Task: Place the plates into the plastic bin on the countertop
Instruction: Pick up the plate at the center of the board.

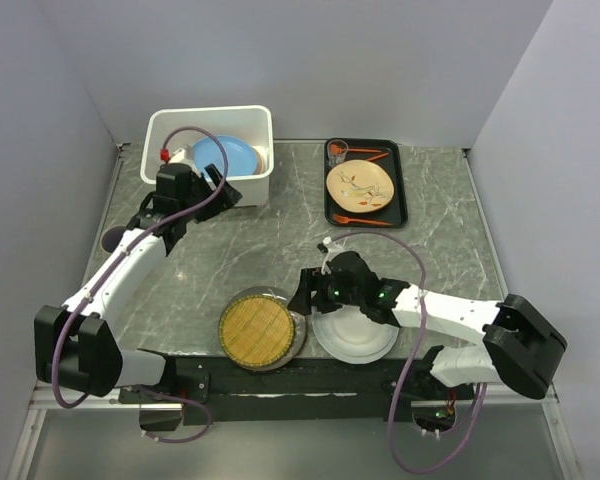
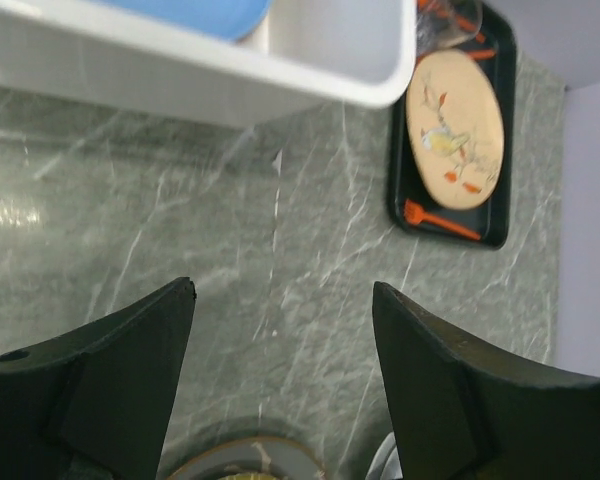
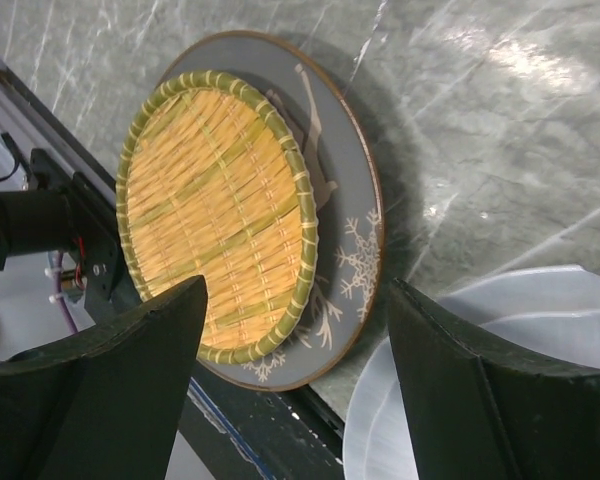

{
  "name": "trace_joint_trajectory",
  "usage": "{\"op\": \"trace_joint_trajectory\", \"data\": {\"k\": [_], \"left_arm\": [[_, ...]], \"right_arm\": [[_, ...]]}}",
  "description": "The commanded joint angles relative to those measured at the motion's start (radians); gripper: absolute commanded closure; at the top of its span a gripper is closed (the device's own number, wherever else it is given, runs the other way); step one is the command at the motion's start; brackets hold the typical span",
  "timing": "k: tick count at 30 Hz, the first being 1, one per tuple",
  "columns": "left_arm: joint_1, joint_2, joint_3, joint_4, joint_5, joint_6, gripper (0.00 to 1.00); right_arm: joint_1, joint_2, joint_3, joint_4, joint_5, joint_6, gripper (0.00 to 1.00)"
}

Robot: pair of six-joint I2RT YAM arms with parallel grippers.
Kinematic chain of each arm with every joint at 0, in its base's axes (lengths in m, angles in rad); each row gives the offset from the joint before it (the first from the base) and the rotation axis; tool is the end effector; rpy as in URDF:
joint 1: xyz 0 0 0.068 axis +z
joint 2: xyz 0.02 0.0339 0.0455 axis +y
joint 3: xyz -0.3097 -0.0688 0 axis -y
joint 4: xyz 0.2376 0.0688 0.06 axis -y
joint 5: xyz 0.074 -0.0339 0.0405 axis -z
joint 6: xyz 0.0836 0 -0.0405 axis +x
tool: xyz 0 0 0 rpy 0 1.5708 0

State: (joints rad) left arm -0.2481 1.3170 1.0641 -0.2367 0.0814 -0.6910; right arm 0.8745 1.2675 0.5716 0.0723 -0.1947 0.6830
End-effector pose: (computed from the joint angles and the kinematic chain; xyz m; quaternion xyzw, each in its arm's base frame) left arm 0.3145 -0.0867 0.3379 -0.1677 0.8404 -0.2638 0.4428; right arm 0.1640 0.2213 0.2117 -0.1288 0.8774 0.3804 0.2623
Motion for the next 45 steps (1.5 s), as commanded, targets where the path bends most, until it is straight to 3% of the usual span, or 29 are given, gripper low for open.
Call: {"op": "trace_joint_trajectory", "data": {"k": [1, 17, 45], "left_arm": [[-0.039, -0.062, -0.059, 0.002, -0.002, 0.016, 0.23], [-0.099, -0.127, -0.194, -0.001, -0.011, -0.005, 0.23], [-0.100, -0.144, -0.208, -0.027, -0.046, 0.022, 0.22]], "right_arm": [[0.021, 0.038, 0.056, 0.063, -0.035, -0.005, 0.22], [0.067, 0.181, 0.114, 0.066, -0.069, -0.004, 0.38], [0.081, 0.308, 0.160, 0.044, -0.063, -0.002, 0.61]]}}
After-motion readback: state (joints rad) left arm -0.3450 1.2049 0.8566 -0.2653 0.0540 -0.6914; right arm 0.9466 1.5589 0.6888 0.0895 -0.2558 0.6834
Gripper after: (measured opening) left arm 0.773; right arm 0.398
